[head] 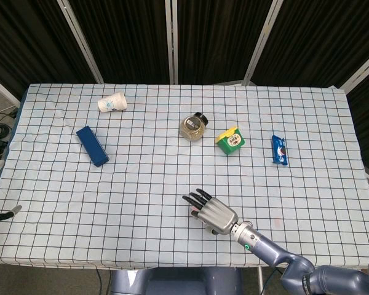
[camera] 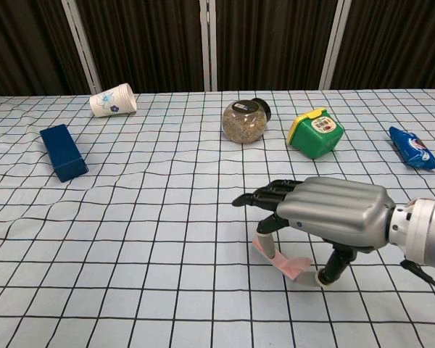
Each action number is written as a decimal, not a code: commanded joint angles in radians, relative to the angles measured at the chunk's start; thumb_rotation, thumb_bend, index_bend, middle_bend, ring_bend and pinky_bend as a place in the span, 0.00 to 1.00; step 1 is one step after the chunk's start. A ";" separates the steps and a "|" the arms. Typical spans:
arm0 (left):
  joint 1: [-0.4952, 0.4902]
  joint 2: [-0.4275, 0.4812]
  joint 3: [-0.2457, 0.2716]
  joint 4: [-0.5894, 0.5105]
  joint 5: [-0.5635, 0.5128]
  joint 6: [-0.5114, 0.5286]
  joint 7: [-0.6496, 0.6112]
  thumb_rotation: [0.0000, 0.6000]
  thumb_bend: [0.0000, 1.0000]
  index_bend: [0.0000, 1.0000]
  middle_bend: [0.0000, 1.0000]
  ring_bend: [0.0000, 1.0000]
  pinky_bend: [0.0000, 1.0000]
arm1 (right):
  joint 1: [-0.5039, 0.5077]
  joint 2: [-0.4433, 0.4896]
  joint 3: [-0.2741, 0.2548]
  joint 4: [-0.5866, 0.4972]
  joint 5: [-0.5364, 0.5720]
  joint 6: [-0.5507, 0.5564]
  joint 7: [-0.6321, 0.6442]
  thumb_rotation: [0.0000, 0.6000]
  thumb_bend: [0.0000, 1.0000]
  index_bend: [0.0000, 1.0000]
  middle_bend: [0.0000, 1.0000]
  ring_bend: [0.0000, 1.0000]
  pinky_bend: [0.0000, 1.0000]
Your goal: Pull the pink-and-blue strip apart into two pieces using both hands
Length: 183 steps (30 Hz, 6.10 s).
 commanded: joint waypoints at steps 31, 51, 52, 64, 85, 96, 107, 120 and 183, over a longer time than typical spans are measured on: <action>-0.006 -0.002 0.005 -0.009 0.005 -0.006 0.015 1.00 0.00 0.00 0.00 0.00 0.00 | 0.021 0.001 -0.064 0.052 0.017 0.080 0.072 1.00 0.40 0.60 0.02 0.00 0.00; -0.043 -0.009 0.008 0.019 0.028 -0.066 -0.042 1.00 0.00 0.00 0.00 0.00 0.00 | 0.049 0.036 0.037 -0.033 0.076 0.152 0.169 1.00 0.45 0.71 0.07 0.00 0.00; -0.055 -0.013 0.007 0.028 0.037 -0.080 -0.051 1.00 0.00 0.00 0.00 0.00 0.00 | 0.058 0.048 0.049 -0.050 0.079 0.149 0.168 1.00 0.45 0.71 0.06 0.00 0.00; -0.274 -0.168 -0.021 0.117 0.212 -0.236 -0.337 1.00 0.00 0.01 0.00 0.00 0.00 | 0.140 0.116 0.190 -0.221 0.261 0.085 0.118 1.00 0.44 0.71 0.05 0.00 0.00; -0.469 -0.450 -0.135 0.131 -0.064 -0.453 -0.434 1.00 0.11 0.33 0.00 0.00 0.00 | 0.279 0.063 0.302 -0.383 0.796 0.182 -0.220 1.00 0.43 0.72 0.04 0.00 0.00; -0.527 -0.478 -0.155 0.147 -0.110 -0.520 -0.393 1.00 0.11 0.35 0.00 0.00 0.00 | 0.300 0.042 0.282 -0.385 0.824 0.208 -0.229 1.00 0.43 0.72 0.04 0.00 0.00; -0.580 -0.420 -0.163 0.055 -0.197 -0.581 -0.235 1.00 0.11 0.35 0.00 0.00 0.00 | 0.326 0.020 0.276 -0.387 0.879 0.250 -0.264 1.00 0.43 0.72 0.04 0.00 0.00; -0.605 -0.409 -0.162 0.008 -0.299 -0.605 -0.168 1.00 0.11 0.36 0.00 0.00 0.00 | 0.347 0.004 0.280 -0.380 0.920 0.268 -0.267 1.00 0.43 0.72 0.04 0.00 0.00; -0.701 -0.497 -0.192 -0.046 -0.613 -0.533 0.059 1.00 0.47 0.80 0.00 0.00 0.00 | 0.360 0.025 0.267 -0.409 0.934 0.301 -0.249 1.00 0.43 0.73 0.05 0.00 0.00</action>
